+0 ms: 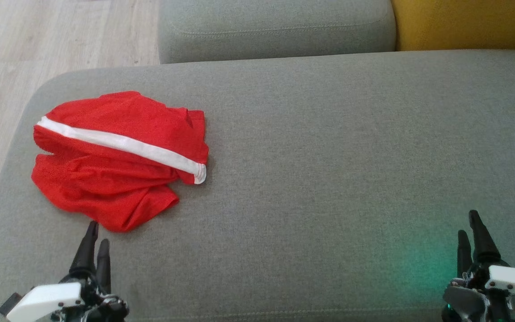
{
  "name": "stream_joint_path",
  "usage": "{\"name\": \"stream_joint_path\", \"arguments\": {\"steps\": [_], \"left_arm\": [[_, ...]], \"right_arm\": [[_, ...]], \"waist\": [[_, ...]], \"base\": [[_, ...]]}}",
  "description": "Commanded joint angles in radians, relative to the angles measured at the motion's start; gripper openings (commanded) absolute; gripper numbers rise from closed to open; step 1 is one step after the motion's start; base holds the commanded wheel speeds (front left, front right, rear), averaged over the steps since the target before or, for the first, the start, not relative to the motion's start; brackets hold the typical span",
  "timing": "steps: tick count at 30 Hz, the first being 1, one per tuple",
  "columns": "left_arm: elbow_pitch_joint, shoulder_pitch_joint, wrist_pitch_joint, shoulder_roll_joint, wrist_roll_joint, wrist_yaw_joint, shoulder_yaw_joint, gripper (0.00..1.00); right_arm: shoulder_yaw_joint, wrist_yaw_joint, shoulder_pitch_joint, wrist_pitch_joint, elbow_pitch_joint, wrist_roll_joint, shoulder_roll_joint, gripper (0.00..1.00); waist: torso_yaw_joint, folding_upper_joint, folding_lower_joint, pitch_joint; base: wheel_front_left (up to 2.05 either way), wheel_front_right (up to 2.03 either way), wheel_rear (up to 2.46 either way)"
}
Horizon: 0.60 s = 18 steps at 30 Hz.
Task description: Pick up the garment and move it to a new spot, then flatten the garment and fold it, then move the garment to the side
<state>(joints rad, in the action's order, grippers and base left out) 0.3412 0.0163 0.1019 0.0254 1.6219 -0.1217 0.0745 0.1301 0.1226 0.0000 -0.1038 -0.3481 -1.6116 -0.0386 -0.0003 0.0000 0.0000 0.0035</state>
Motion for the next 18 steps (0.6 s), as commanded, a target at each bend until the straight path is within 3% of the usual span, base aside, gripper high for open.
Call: {"name": "stream_joint_path", "arguments": {"steps": [1,18], "left_arm": [[-0.039,-0.048,-0.009,0.010,-0.005,-0.001,-0.001,1.00],[-0.079,-0.055,-0.059,0.012,-0.068,-0.002,0.042,1.00]], "right_arm": [[-0.007,0.000,-0.039,0.008,0.039,0.006,-0.004,1.00],[-0.012,0.002,-0.051,0.059,0.079,0.140,-0.005,1.00]], "waist": [[0.000,0.0000,0.0000,0.000],[0.001,0.0000,0.0000,0.003]], "base": [[0.00,0.00,0.00],[0.00,0.00,0.00]]}}
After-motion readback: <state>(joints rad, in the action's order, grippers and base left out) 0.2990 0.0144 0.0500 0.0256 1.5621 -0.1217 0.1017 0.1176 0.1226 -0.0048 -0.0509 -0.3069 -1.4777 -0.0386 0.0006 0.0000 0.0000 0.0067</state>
